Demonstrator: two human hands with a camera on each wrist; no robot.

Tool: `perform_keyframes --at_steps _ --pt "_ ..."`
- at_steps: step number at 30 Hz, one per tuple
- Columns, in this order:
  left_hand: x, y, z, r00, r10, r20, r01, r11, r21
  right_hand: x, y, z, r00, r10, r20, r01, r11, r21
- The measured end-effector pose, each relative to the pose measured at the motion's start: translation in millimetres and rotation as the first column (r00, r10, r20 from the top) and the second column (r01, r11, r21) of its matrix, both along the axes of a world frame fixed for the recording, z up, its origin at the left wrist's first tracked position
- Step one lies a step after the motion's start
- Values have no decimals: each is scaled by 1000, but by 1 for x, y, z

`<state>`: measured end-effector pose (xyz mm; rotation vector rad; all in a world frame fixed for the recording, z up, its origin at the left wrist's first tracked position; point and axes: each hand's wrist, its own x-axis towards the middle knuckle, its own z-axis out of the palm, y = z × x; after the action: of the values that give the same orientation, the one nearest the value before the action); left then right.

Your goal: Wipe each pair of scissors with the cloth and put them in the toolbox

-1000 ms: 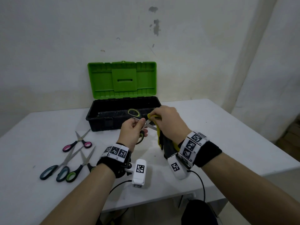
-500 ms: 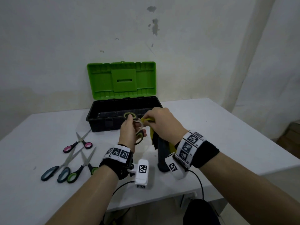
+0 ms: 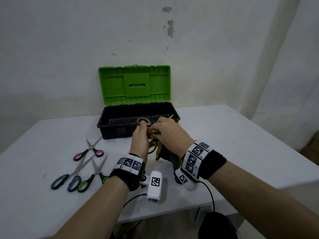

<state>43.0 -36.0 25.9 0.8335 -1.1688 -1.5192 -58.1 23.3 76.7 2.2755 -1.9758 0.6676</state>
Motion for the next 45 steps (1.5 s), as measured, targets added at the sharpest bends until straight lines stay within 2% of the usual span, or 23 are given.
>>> perform_keyframes --at_steps 4,7,11,14,16,18,21,24,31,35,38,42,45 --pt "1 -2 -3 1000 9 15 -9 1000 4 -2 3 4 999 0 -40 1 999 44" --pt "-2 1 -2 1000 -15 16 15 1000 12 4 2 5 999 23 -38 -22 1000 15" --pt "0 -2 -1 999 29 -20 -29 999 17 0 2 1 1000 14 -16 -13 1000 9" --pt "6 -8 0 997 75 -31 -75 997 26 -12 3 -2 998 15 63 -11 997 -77" --pt "5 -6 0 999 51 -12 -51 999 5 -13 2 -2 995 38 94 -27 993 -113" --pt "2 -2 2 1000 24 17 -23 1000 -21 -9 1 -4 996 56 68 -52 996 -71" --pt "-1 0 2 999 12 37 -11 999 -42 -10 1 -6 998 8 69 -5 999 -50" --pt "0 0 3 998 15 59 -11 998 -67 -17 -1 -5 995 -41 91 50 993 -102" --pt "2 0 2 985 43 169 -21 992 -128 -8 5 -13 997 73 5 -73 991 111" --pt "0 3 0 988 8 154 10 994 -111 -11 3 -6 997 73 31 -76 993 87" --pt "-1 2 0 992 21 127 -9 995 -96 -6 6 -12 990 140 23 -142 984 110" --pt "1 -1 -3 997 35 68 -36 999 10 -20 7 -7 991 131 -15 -128 981 144" --pt "1 -2 -2 999 22 26 -24 999 45 -22 8 -3 992 130 8 -130 988 84"
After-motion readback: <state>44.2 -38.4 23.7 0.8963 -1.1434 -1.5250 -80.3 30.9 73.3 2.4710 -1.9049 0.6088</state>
